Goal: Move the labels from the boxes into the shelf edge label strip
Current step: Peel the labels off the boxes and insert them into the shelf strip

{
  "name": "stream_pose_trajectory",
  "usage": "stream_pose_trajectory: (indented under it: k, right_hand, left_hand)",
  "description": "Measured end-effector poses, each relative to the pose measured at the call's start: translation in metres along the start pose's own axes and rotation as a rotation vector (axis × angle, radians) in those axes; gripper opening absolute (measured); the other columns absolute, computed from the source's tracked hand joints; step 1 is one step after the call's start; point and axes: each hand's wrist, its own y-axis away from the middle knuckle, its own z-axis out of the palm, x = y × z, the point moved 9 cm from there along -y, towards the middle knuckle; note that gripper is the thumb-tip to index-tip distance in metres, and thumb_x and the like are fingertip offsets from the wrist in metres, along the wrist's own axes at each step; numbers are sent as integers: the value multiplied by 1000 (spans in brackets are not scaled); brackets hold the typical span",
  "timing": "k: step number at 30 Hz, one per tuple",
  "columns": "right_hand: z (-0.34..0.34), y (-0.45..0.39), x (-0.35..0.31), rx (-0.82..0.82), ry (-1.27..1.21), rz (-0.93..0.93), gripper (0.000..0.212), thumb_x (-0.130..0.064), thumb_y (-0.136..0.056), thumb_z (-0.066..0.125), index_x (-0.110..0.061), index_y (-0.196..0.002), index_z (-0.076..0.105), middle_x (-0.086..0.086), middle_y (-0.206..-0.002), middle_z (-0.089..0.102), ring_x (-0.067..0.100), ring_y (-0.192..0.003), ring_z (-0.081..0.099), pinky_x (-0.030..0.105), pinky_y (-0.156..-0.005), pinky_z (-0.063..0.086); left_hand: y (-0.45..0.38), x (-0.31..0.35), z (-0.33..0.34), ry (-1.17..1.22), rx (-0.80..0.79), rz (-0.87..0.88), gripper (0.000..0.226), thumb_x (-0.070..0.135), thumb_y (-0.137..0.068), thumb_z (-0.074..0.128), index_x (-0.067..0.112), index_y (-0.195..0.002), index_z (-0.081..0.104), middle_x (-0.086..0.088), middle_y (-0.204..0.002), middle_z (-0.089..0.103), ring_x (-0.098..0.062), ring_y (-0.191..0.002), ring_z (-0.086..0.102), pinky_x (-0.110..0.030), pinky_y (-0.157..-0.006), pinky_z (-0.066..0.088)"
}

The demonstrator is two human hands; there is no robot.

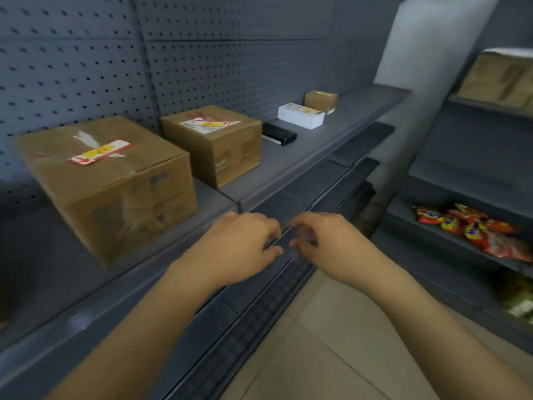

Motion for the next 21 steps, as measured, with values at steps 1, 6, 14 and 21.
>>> stream_pose_trajectory:
  k: [1, 6, 14, 21]
  right_hand:
    - [-12, 0, 19, 31, 5, 20, 36, -28, -86, 60, -22, -122, 57, 0, -108, 65, 16, -98, 59, 36, -85, 51]
    - [-55, -9, 109, 59, 81, 105, 35, -32, -88, 61, -22, -121, 57, 0, -110, 63, 17, -105, 58, 34, -87, 49]
    - [-77, -63, 213, 36, 89, 183, 36, -35, -90, 56, -24, -124, 55, -1, -115, 62, 15, -105, 57, 32, -86, 49]
    - [-100, -152, 304, 45, 140, 279, 34, -37, -91, 56, -24, -122, 56, -1, -114, 62, 17, -104, 57, 29, -81, 47]
  left_hand:
    - [-19, 11, 2, 10, 14, 12, 33, 43, -92, 47, 27, -120, 53, 7, -115, 61, -13, -105, 56, -31, -92, 39]
    - [-111, 49, 18, -4, 58, 27, 32, 42, -92, 48, 24, -118, 55, 5, -115, 61, -15, -105, 57, -33, -92, 39]
    - [-231, 69, 56, 7, -47, 81, 35, 49, -91, 46, 25, -116, 54, 8, -116, 60, -12, -104, 56, -30, -91, 38]
    - [-365, 43, 68, -20, 8, 105, 35, 45, -92, 46, 25, -119, 53, 5, -115, 60, -15, -104, 56, -31, -91, 38]
